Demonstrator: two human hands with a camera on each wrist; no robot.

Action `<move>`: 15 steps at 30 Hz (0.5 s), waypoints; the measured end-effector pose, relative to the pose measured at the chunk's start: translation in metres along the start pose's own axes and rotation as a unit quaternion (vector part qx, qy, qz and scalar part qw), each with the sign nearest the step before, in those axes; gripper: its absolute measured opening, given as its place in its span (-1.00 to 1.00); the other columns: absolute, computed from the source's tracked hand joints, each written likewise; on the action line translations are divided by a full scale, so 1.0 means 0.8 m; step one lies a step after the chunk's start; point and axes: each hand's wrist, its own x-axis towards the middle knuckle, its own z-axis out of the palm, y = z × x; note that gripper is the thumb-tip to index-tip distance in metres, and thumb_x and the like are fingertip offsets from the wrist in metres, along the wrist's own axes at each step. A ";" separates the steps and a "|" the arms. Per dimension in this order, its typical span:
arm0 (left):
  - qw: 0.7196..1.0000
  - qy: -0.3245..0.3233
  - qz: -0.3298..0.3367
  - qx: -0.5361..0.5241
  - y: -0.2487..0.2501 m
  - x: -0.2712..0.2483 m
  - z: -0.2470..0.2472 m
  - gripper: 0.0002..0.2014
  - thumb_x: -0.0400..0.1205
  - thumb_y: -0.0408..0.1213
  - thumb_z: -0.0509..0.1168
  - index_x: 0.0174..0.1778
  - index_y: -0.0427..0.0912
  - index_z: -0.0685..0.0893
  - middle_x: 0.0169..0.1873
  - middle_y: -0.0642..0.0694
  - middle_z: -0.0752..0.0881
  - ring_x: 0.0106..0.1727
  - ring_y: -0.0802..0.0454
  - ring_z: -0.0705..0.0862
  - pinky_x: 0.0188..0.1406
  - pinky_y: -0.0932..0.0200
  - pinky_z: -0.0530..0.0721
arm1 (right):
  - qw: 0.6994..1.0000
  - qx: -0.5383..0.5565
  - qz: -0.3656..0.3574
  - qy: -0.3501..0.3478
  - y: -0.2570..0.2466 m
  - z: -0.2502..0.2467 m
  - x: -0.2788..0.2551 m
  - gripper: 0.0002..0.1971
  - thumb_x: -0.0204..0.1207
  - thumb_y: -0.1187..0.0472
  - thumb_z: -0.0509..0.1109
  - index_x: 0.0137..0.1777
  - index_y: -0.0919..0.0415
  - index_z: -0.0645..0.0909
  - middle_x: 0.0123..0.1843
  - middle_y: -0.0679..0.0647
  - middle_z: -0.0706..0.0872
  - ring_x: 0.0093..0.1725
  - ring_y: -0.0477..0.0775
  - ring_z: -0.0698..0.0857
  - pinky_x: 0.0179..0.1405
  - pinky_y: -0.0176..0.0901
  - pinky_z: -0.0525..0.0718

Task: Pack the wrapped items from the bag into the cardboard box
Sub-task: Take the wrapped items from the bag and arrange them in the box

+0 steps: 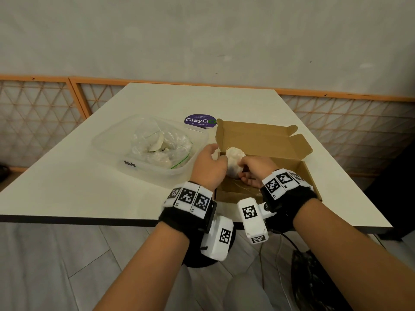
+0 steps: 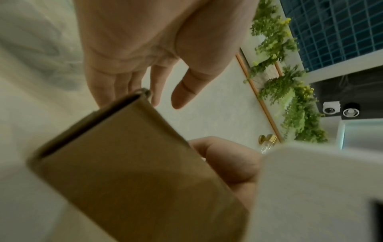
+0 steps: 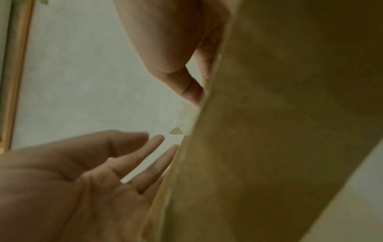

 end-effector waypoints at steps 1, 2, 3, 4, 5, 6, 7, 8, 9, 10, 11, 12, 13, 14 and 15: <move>0.999 -0.005 0.006 0.036 0.002 0.002 0.001 -0.54 0.62 -0.33 0.23 0.48 -0.19 0.43 0.44 -0.14 0.50 0.42 -0.02 0.47 0.19 0.25 0.39 | 1.000 0.014 -0.009 0.010 0.001 0.000 0.001 -0.86 0.53 0.33 0.27 -0.27 0.28 0.49 -0.40 0.18 0.58 -0.46 0.03 0.55 -0.41 -0.25 0.54; 0.998 -0.009 0.014 0.065 0.002 0.004 0.002 -0.56 0.62 -0.31 0.26 0.45 -0.21 0.47 0.40 -0.15 0.54 0.39 -0.03 0.50 0.14 0.26 0.40 | 0.999 0.028 -0.023 0.019 0.003 0.000 0.001 -0.91 0.50 0.35 0.28 -0.24 0.28 0.50 -0.37 0.18 0.57 -0.43 0.03 0.55 -0.40 -0.23 0.55; 0.996 -0.010 0.019 0.081 0.002 0.005 0.003 -0.59 0.61 -0.29 0.29 0.40 -0.22 0.53 0.34 -0.15 0.59 0.34 -0.04 0.54 0.12 0.26 0.42 | 0.998 0.041 -0.034 0.020 0.004 0.000 0.000 -0.94 0.48 0.36 0.29 -0.22 0.28 0.52 -0.35 0.17 0.58 -0.42 0.03 0.56 -0.41 -0.23 0.57; 0.996 -0.009 0.027 0.089 0.001 0.006 0.004 -0.61 0.60 -0.26 0.32 0.35 -0.23 0.58 0.26 -0.15 0.64 0.28 -0.05 0.59 0.11 0.24 0.47 | 0.998 0.054 -0.039 0.013 0.004 0.001 -0.001 -0.96 0.47 0.36 0.30 -0.20 0.28 0.53 -0.34 0.17 0.58 -0.42 0.02 0.57 -0.43 -0.24 0.58; 0.995 -0.009 0.034 0.093 0.000 0.007 0.004 -0.63 0.58 -0.24 0.35 0.30 -0.24 0.64 0.18 -0.14 0.69 0.22 -0.05 0.63 0.12 0.20 0.53 | 0.997 0.066 -0.042 0.001 0.005 0.001 -0.003 -0.96 0.48 0.36 0.30 -0.19 0.27 0.54 -0.33 0.16 0.58 -0.42 0.01 0.57 -0.44 -0.25 0.58; 0.994 -0.010 0.041 0.100 -0.001 0.007 0.005 -0.66 0.57 -0.22 0.37 0.24 -0.24 0.68 0.11 -0.15 0.73 0.16 -0.07 0.67 0.12 0.14 0.59 | 0.996 0.081 -0.046 -0.012 0.005 0.001 -0.004 -0.96 0.49 0.36 0.30 -0.18 0.27 0.54 -0.34 0.15 0.57 -0.43 0.00 0.56 -0.46 -0.26 0.59; 0.993 -0.013 0.045 0.108 -0.001 0.007 0.005 -0.69 0.56 -0.21 0.38 0.18 -0.25 0.72 0.05 -0.17 0.76 0.10 -0.09 0.70 0.13 0.08 0.63 | 0.994 0.095 -0.049 -0.024 0.005 0.001 -0.006 -0.95 0.50 0.37 0.29 -0.19 0.27 0.53 -0.34 0.14 0.55 -0.43 -0.01 0.54 -0.48 -0.28 0.59; 0.992 -0.016 0.045 0.113 -0.001 0.008 0.005 -0.71 0.55 -0.21 0.39 0.13 -0.27 0.74 0.00 -0.19 0.78 0.05 -0.10 0.72 0.11 0.04 0.66 | 0.992 0.109 -0.052 -0.034 0.004 0.001 -0.007 -0.94 0.50 0.39 0.28 -0.19 0.27 0.53 -0.35 0.13 0.54 -0.44 -0.02 0.53 -0.50 -0.30 0.59; 0.992 -0.017 0.043 0.114 -0.001 0.009 0.005 -0.73 0.55 -0.22 0.40 0.08 -0.30 0.76 -0.06 -0.21 0.79 -0.02 -0.10 0.73 0.07 0.03 0.68 | 0.990 0.119 -0.056 -0.041 0.004 0.002 -0.008 -0.92 0.51 0.39 0.27 -0.19 0.27 0.52 -0.36 0.12 0.54 -0.44 -0.03 0.53 -0.52 -0.31 0.60; 0.992 -0.017 0.040 0.114 -0.001 0.010 0.004 -0.75 0.55 -0.24 0.40 0.03 -0.34 0.77 -0.14 -0.22 0.79 -0.12 -0.07 0.72 -0.03 0.07 0.68 | 0.989 0.126 -0.056 -0.045 0.004 0.003 -0.010 -0.91 0.52 0.40 0.27 -0.19 0.27 0.52 -0.37 0.12 0.54 -0.45 -0.03 0.53 -0.53 -0.32 0.62; 0.992 -0.015 0.037 0.117 -0.001 0.011 0.004 -0.78 0.55 -0.26 0.40 -0.03 -0.36 0.77 -0.24 -0.19 0.77 -0.22 -0.03 0.67 -0.17 0.15 0.63 | 0.989 0.131 -0.053 -0.040 0.004 0.002 -0.009 -0.90 0.53 0.40 0.26 -0.20 0.27 0.52 -0.38 0.11 0.55 -0.48 -0.04 0.55 -0.54 -0.32 0.63; 0.992 -0.011 0.029 0.121 -0.002 0.011 0.003 -0.79 0.55 -0.27 0.39 -0.05 -0.36 0.77 -0.30 -0.16 0.73 -0.27 0.01 0.63 -0.27 0.22 0.56 | 0.989 0.135 -0.047 -0.027 0.004 0.002 -0.008 -0.87 0.55 0.41 0.24 -0.22 0.28 0.53 -0.40 0.11 0.55 -0.53 -0.05 0.57 -0.56 -0.32 0.64; 0.992 -0.007 0.022 0.122 -0.002 0.010 0.002 -0.80 0.56 -0.27 0.39 -0.03 -0.34 0.77 -0.28 -0.14 0.72 -0.25 0.02 0.62 -0.30 0.24 0.52 | 0.990 0.138 -0.039 -0.005 0.004 -0.001 -0.006 -0.85 0.56 0.42 0.22 -0.24 0.29 0.53 -0.42 0.12 0.56 -0.59 -0.07 0.59 -0.60 -0.32 0.64; 0.993 -0.007 0.014 0.120 -0.003 0.010 0.002 -0.79 0.56 -0.27 0.39 0.02 -0.32 0.77 -0.21 -0.14 0.74 -0.19 0.02 0.63 -0.28 0.25 0.52 | 0.989 0.140 -0.033 0.022 0.004 -0.003 -0.003 -0.83 0.56 0.43 0.21 -0.25 0.32 0.53 -0.42 0.14 0.57 -0.59 -0.06 0.60 -0.63 -0.31 0.64; 0.993 -0.008 0.009 0.118 -0.005 0.010 0.002 -0.78 0.57 -0.27 0.38 0.07 -0.29 0.77 -0.15 -0.14 0.74 -0.14 0.02 0.63 -0.28 0.26 0.52 | 0.989 0.140 -0.028 0.046 0.004 -0.005 0.000 -0.83 0.57 0.44 0.21 -0.26 0.35 0.53 -0.40 0.17 0.58 -0.54 -0.03 0.62 -0.67 -0.31 0.65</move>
